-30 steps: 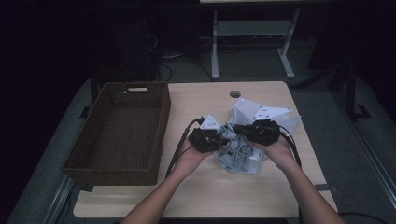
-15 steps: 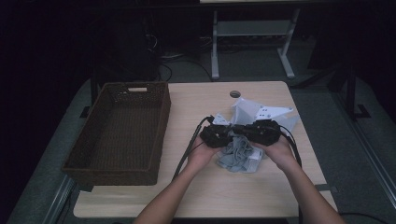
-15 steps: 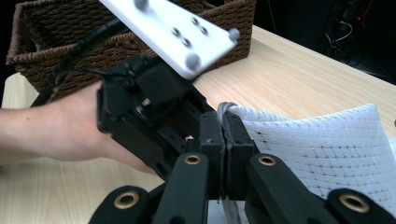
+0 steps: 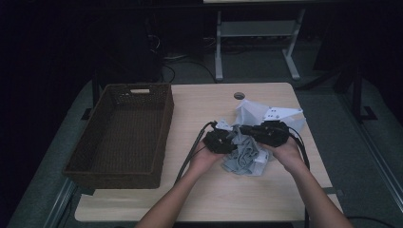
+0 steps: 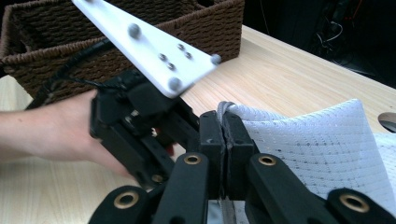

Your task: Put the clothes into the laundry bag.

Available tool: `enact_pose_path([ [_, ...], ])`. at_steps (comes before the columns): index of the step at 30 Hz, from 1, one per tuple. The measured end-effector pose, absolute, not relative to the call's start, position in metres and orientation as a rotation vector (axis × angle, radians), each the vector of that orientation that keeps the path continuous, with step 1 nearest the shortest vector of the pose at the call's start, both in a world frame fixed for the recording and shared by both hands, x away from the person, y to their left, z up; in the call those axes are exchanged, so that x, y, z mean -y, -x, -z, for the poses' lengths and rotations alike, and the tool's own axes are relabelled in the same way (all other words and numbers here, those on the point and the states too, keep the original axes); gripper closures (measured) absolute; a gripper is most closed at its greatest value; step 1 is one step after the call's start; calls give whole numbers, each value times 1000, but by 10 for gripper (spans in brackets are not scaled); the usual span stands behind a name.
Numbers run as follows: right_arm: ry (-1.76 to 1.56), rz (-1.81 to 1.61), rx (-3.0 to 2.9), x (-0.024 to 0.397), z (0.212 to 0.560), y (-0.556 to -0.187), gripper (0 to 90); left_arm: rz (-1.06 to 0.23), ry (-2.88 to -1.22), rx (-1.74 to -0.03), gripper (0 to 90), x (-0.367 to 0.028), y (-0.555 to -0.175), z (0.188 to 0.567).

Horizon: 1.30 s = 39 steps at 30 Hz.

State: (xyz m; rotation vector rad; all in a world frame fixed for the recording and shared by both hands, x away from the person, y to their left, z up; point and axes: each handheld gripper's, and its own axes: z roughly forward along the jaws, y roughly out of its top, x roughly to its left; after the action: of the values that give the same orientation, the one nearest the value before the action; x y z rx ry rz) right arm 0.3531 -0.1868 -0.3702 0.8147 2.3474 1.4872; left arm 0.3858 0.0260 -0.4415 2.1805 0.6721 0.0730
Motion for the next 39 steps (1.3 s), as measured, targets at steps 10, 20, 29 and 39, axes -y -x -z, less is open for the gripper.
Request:
enact_pose_path([
  [10, -833, -1483, -2332, 194, 370, -355, 876, -8, -2190, -612, 336, -59, -361, 424],
  [20, -831, -1478, -2336, 193, 371, -355, 876, -42, -2301, -579, 202, -78, -324, 443],
  [29, -834, -1476, -2338, 193, 372, -356, 876, -55, -2348, -561, 163, -53, -325, 460],
  [39, -834, -1473, -2343, 191, 372, -356, 876, -229, -2358, -547, 616, -23, -322, 465],
])
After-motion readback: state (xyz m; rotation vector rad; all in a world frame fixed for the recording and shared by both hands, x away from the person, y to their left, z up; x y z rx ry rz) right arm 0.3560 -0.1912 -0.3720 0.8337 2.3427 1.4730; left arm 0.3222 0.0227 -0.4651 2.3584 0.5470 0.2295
